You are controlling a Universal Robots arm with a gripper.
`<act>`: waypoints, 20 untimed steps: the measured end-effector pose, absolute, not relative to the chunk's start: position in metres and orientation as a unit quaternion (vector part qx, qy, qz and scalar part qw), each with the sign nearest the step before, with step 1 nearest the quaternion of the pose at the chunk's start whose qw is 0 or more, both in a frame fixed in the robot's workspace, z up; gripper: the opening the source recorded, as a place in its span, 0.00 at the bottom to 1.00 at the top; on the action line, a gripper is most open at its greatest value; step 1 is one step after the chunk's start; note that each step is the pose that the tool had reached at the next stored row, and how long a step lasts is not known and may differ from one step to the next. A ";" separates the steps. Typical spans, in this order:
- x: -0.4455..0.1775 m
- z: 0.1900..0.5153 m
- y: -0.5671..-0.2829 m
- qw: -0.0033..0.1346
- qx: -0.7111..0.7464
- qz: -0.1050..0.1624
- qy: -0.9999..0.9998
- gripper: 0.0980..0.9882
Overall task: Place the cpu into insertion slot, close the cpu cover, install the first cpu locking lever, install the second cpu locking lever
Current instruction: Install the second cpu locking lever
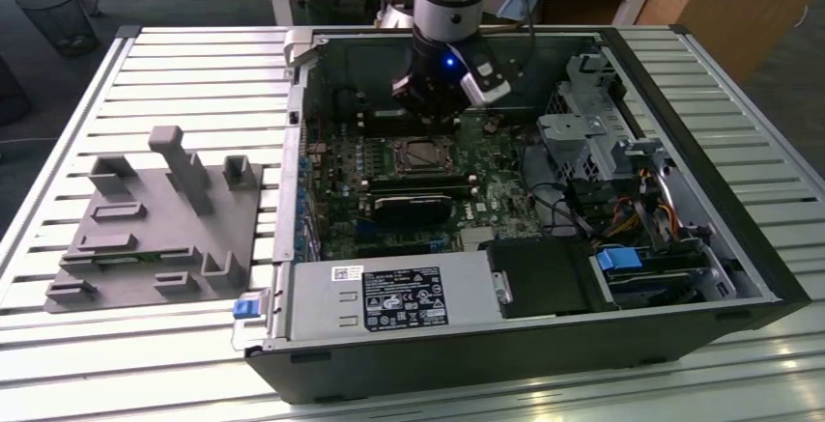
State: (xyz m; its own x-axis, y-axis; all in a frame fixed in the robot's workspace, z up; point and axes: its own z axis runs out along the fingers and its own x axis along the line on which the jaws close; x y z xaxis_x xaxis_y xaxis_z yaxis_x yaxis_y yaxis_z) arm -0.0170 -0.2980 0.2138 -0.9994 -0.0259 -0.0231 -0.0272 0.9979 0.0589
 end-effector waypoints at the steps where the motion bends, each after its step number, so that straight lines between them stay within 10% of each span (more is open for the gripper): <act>1: -0.017 0.214 -0.299 0.011 -0.013 0.030 0.999 0.01; 20: -0.017 0.230 -0.307 0.011 -0.013 0.030 0.999 0.01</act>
State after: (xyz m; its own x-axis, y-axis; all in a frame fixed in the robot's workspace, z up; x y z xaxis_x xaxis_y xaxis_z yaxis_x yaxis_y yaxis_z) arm -0.0168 -0.3071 0.2304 -0.9994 -0.0258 -0.0231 -0.0271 0.9979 0.0591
